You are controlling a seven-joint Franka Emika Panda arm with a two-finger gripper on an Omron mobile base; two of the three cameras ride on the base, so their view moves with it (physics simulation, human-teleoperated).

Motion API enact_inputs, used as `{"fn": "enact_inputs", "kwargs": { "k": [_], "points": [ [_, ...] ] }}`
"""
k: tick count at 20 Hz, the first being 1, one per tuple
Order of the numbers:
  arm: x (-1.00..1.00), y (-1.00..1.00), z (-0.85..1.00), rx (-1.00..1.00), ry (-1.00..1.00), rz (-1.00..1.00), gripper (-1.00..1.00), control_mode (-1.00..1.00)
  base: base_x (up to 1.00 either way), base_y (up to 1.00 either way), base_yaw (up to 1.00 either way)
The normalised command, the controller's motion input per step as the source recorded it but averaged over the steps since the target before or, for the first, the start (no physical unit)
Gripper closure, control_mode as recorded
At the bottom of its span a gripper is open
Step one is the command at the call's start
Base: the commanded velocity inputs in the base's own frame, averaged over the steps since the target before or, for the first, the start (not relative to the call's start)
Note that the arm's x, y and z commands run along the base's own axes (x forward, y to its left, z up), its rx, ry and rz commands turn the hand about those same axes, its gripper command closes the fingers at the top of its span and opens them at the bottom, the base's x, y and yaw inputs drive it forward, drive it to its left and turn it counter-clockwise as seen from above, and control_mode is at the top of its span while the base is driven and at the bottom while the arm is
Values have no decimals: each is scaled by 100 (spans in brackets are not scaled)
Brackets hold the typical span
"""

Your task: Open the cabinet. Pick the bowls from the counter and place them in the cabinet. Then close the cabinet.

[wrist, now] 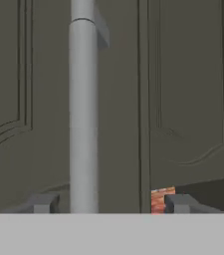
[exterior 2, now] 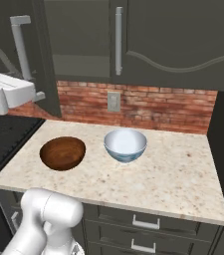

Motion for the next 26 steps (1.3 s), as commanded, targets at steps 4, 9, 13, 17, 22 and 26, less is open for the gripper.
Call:
{"fn": "enact_inputs", "kwargs": {
  "k": [4,9,13,17,22,26],
  "points": [
    [-100,-51,-40,12,0,-1,-100,-100,0,0,0],
    [-69,-100,1,34,0,7,-100,-100,0,0,0],
    [-18,-100,7,30,2,21,-100,-100,0,0,0],
    [6,-76,4,12,5,41,-100,-100,0,0,0],
    [18,-9,0,0,2,42,-100,-100,0,0,0],
    [44,30,0,0,0,28,-100,-100,0,0,0]
  ]
}}
